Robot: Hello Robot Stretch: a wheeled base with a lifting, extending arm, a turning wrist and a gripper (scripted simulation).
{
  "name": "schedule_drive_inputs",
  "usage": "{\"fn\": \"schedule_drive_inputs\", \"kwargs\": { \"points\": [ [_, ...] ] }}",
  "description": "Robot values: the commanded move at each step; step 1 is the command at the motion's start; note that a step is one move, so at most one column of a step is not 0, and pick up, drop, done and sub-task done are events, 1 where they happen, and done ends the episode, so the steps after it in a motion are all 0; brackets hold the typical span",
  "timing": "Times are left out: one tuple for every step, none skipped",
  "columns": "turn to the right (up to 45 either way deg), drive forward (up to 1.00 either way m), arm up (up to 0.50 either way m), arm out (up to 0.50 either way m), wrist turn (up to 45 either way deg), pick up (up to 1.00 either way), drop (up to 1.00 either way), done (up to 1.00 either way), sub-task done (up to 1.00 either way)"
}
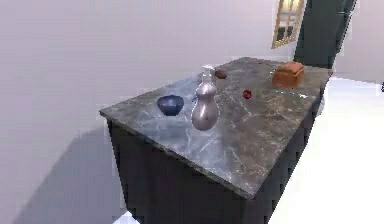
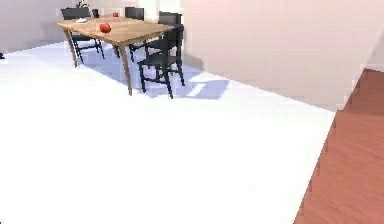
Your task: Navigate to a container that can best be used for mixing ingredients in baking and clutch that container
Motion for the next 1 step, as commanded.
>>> {"fn": "schedule_drive_inputs", "kwargs": {
  "points": [
    [-45.0,0.00,0.00,0.00,0.0,0.00,0.00,0.00,0.00]
  ]
}}
